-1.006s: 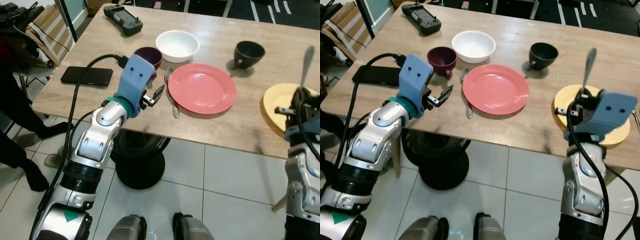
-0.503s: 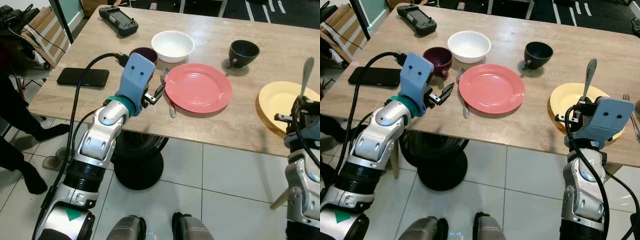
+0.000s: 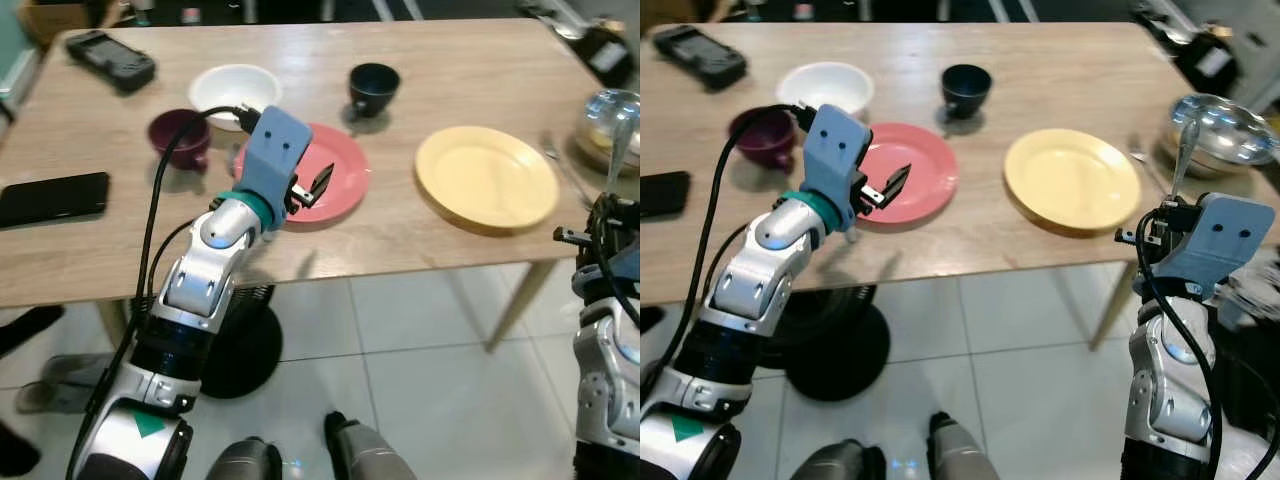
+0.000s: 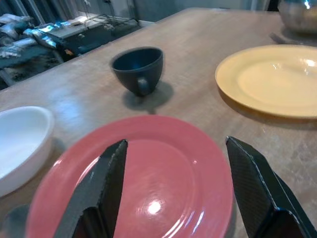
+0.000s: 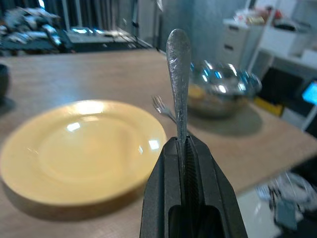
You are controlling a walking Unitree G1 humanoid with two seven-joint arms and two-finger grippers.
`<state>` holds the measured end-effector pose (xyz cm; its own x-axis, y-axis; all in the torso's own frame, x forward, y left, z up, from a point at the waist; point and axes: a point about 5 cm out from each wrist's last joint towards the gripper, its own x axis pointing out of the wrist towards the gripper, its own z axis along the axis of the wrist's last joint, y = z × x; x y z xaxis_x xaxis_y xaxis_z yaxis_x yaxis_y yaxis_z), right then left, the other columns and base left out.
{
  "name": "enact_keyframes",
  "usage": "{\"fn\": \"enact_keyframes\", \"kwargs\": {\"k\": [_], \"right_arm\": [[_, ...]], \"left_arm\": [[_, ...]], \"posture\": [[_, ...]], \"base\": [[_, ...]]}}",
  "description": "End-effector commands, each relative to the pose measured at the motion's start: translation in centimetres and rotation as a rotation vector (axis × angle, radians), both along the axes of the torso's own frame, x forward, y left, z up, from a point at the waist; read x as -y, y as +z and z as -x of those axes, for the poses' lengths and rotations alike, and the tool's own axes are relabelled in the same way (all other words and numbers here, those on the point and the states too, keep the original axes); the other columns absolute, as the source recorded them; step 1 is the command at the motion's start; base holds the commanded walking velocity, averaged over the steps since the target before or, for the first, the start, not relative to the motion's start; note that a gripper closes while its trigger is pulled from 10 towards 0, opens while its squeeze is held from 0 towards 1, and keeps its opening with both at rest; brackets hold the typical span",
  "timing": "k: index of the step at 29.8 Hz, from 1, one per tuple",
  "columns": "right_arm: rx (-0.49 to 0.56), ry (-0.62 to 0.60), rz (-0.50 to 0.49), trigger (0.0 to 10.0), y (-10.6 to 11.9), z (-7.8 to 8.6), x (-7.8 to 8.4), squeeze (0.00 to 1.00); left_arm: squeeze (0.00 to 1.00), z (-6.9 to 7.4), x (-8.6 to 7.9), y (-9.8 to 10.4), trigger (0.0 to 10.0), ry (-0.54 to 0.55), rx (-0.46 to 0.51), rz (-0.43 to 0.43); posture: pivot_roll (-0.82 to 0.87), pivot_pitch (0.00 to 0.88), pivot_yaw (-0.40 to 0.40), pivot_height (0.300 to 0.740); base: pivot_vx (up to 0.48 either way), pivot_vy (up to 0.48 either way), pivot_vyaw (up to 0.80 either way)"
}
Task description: Setting the table
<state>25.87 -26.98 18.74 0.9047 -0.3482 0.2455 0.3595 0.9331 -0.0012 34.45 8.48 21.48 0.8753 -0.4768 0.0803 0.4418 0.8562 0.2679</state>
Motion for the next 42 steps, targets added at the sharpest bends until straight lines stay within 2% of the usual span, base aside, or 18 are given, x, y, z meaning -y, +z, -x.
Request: {"fn": "enact_keyframes", "kwargs": {"k": [1,26,31,42], "right_arm": [[-0.004,-0.009,-0.006,10.0,-0.15,0.18,0.23,0.0],[0.028,0.035,-0.065,10.0,0.12,-0.08,-0.27,0.0],[0.009,0.033,-0.1,10.0,-0.19,-0.22,-0.05,0.0],[0.001,0.03,-0.098,10.0,-0.28,-0.21,0.06,0.0]], "left_arm": [[0.0,-0.03,0.08,-0.46,10.0,-0.002,-0.013,-0.006],[0.0,-0.12,0.19,-0.57,10.0,-0.008,-0.005,-0.018],[0.0,-0.1,0.22,-0.62,10.0,-0.01,-0.004,-0.02],[0.0,-0.05,0.29,-0.61,10.0,-0.013,-0.004,-0.02]], "posture": [[0.01,0.084,0.057,0.74],[0.02,0.071,0.058,0.74],[0.02,0.068,0.057,0.74],[0.02,0.07,0.057,0.74]], "base": [[0.0,0.0,0.0],[0.0,0.0,0.0],[0.0,0.0,0.71],[0.0,0.0,0.66]]}}
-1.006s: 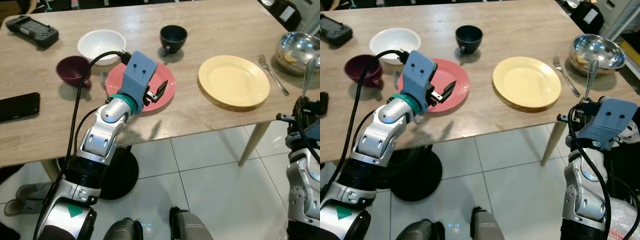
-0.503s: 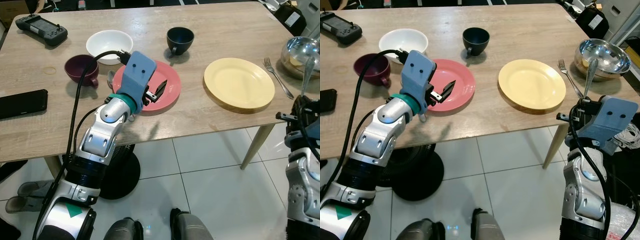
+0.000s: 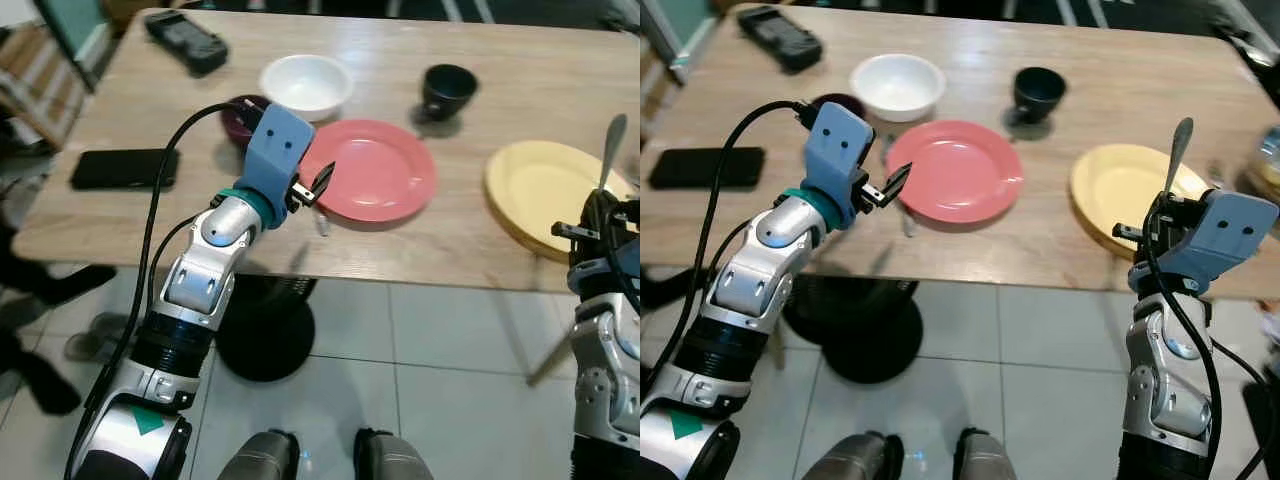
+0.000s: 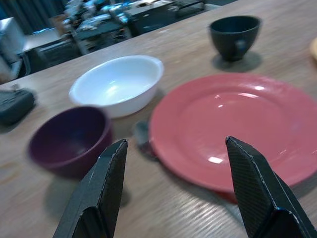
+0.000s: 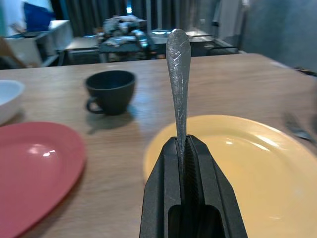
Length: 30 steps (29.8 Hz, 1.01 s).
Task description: Setting the table
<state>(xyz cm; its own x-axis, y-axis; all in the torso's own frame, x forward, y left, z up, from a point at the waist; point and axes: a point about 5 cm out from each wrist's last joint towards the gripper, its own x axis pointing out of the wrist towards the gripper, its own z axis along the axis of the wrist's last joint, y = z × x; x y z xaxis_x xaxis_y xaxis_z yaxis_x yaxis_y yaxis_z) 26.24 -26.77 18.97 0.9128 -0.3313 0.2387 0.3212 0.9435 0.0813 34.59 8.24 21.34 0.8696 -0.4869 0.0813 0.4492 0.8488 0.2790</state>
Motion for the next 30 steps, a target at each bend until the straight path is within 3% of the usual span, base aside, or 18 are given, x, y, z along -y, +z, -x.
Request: {"fn": "enact_keyframes", "kwargs": {"k": [1,30], "right_arm": [[-0.022,-0.008,-0.018,10.0,-0.51,0.18,0.26,0.0],[-0.035,-0.008,-0.029,10.0,-0.68,0.26,0.4,0.0]], "left_arm": [[0.0,0.1,0.06,-0.47,10.0,-0.003,-0.011,-0.01],[0.0,0.19,0.18,-0.58,10.0,-0.007,-0.016,-0.01]], "posture": [[0.02,0.07,0.057,0.74],[0.02,0.079,0.057,0.74]], "base": [[0.0,0.0,0.65],[0.0,0.0,0.61]]}}
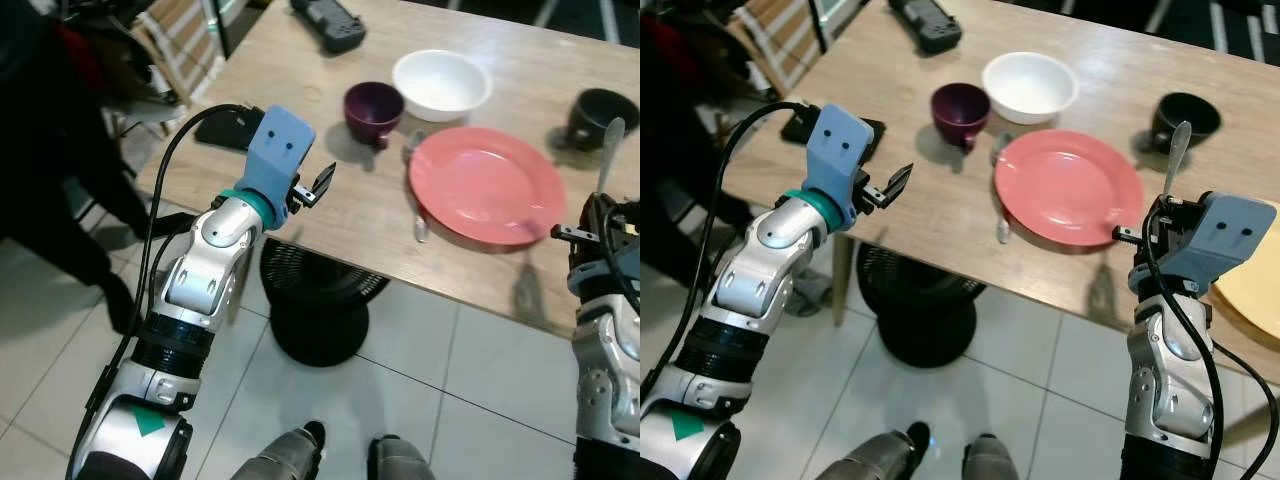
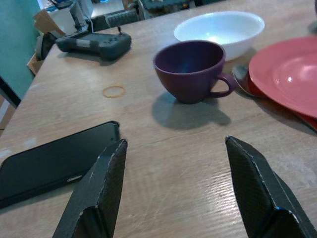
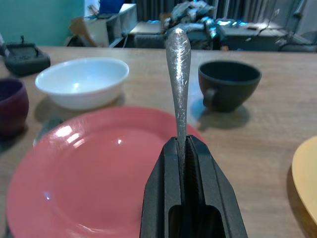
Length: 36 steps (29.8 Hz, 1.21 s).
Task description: Setting the table
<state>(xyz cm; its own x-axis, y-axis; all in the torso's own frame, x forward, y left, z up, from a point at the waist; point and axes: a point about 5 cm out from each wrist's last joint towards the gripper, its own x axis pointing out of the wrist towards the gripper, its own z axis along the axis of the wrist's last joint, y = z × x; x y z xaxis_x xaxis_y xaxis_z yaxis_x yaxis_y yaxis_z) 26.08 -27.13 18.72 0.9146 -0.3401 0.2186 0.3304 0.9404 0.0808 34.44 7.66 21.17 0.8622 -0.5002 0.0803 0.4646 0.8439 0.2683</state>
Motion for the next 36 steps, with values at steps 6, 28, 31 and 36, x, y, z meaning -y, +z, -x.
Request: {"fn": "enact_keyframes", "kwargs": {"k": [6,28,31,36], "right_arm": [[-0.02,-0.013,-0.055,10.0,-0.42,0.04,0.42,0.0],[-0.015,-0.018,-0.037,10.0,-0.14,-0.01,0.62,0.0],[-0.012,-0.016,-0.036,10.0,-0.08,-0.01,0.56,0.0],[-0.014,-0.017,-0.034,10.0,-0.07,0.02,0.55,0.0]], "left_arm": [[0.0,0.05,-0.37,-0.42,10.0,0.009,-0.01,-0.017],[0.0,0.03,-0.33,-0.43,10.0,0.007,-0.01,-0.016],[0.0,0.01,-0.33,-0.42,10.0,0.007,-0.01,-0.016],[0.0,0.02,-0.27,-0.42,10.0,0.005,-0.01,-0.016]], "posture": [[0.01,0.079,0.058,0.74],[0.02,0.079,0.057,0.74],[0.01,0.079,0.057,0.74],[0.01,0.079,0.057,0.74]], "base": [[0.0,0.0,-0.8],[0.0,0.0,-0.8],[0.0,0.0,-0.8],[0.0,0.0,-0.8]]}}
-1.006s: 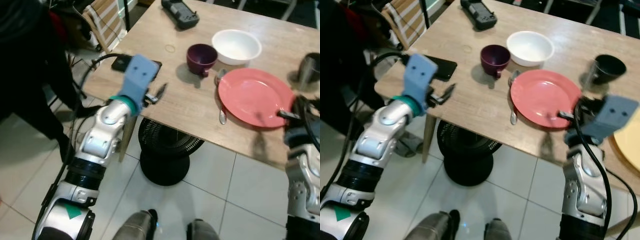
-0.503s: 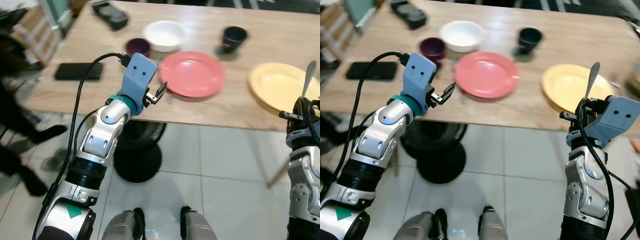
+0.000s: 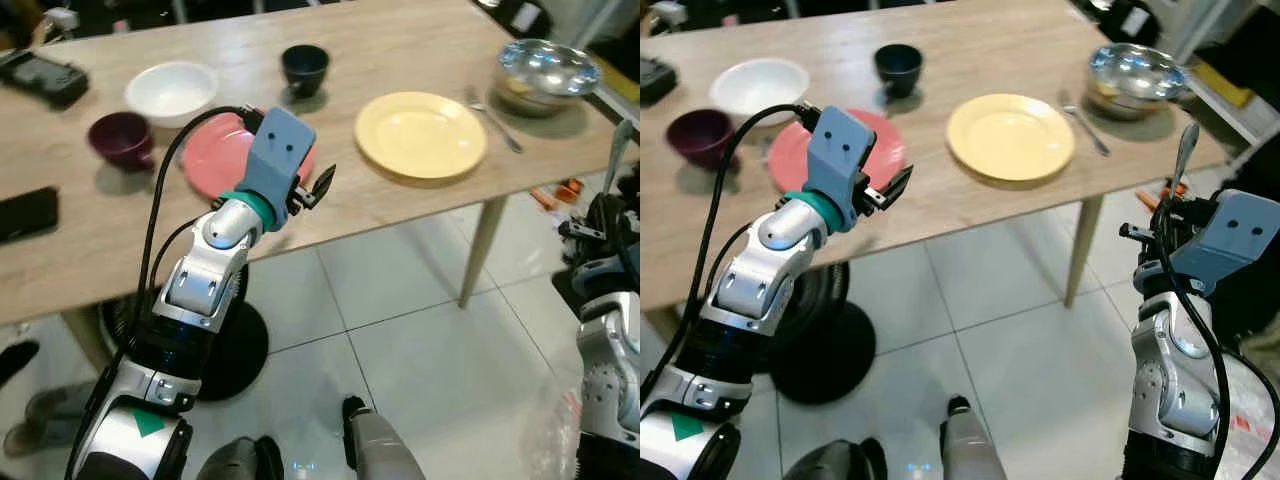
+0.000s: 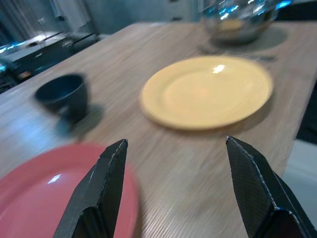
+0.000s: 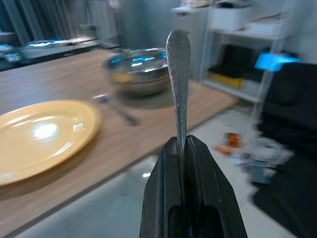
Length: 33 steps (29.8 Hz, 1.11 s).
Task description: Setting the table
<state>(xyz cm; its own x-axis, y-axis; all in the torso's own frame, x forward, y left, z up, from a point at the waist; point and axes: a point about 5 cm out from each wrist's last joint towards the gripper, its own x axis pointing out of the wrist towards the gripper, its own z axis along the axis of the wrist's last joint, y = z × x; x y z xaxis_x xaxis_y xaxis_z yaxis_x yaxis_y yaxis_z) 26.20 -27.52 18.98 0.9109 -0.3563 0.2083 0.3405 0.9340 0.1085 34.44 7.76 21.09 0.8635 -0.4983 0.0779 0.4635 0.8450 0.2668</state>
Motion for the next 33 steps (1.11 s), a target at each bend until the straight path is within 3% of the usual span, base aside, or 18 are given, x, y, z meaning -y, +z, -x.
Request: {"fn": "enact_keyframes", "kwargs": {"k": [1,33], "right_arm": [[-0.014,-0.007,-0.003,10.0,-0.32,0.16,0.16,0.0],[-0.02,-0.011,-0.005,10.0,-0.52,0.19,-0.05,0.0]], "left_arm": [[0.0,0.04,-0.16,-0.34,10.0,0.002,-0.007,-0.015],[0.0,-0.01,-0.24,-0.54,10.0,-0.002,-0.008,-0.024]], "posture": [[0.01,0.079,0.057,0.74],[0.01,0.066,0.06,0.74]], "base": [[0.0,0.0,-0.8],[0.0,0.0,-0.8]]}}
